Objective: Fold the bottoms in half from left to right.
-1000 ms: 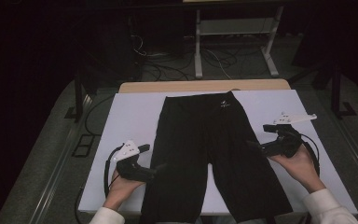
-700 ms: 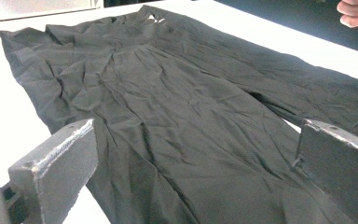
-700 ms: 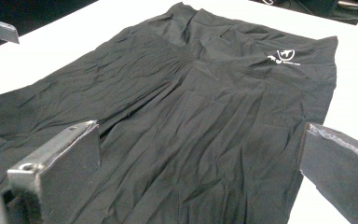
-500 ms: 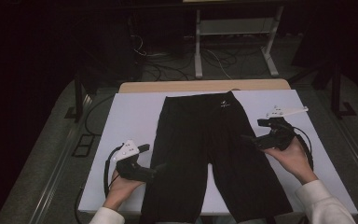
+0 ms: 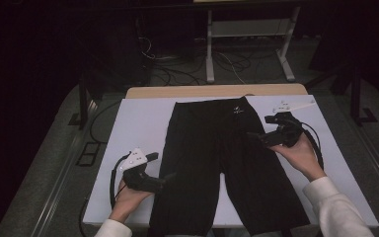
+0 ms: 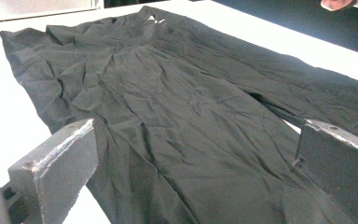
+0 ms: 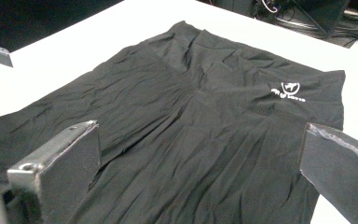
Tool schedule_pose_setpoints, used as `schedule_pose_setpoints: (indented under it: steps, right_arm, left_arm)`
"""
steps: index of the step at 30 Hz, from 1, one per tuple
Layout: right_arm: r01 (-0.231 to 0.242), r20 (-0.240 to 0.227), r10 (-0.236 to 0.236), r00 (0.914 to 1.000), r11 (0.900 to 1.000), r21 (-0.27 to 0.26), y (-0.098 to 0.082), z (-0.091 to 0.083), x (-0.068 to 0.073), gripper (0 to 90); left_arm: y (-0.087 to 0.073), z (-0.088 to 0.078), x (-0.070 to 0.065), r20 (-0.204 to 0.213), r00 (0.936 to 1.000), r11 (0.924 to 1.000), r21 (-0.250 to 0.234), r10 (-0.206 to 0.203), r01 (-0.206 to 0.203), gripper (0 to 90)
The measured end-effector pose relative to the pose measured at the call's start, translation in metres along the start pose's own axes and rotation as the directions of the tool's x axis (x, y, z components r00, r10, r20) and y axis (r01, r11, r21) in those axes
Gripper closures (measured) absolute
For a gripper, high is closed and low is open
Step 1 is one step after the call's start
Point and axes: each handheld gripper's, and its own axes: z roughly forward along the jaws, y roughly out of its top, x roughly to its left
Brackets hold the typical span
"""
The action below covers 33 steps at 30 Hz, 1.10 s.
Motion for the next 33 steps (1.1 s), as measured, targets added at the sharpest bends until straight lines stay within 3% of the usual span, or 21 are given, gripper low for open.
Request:
schedule_pose_setpoints:
  steps: [33]
  right_arm:
    - [0.063,-0.051,-0.062,0.9968,0.998,0.023,0.046,0.067,0.019,0.0]
  left_arm:
    - [-0.001,0.000,0.001,-0.003,0.9999,1.0000,0.000,-0.010,0.010,0.0]
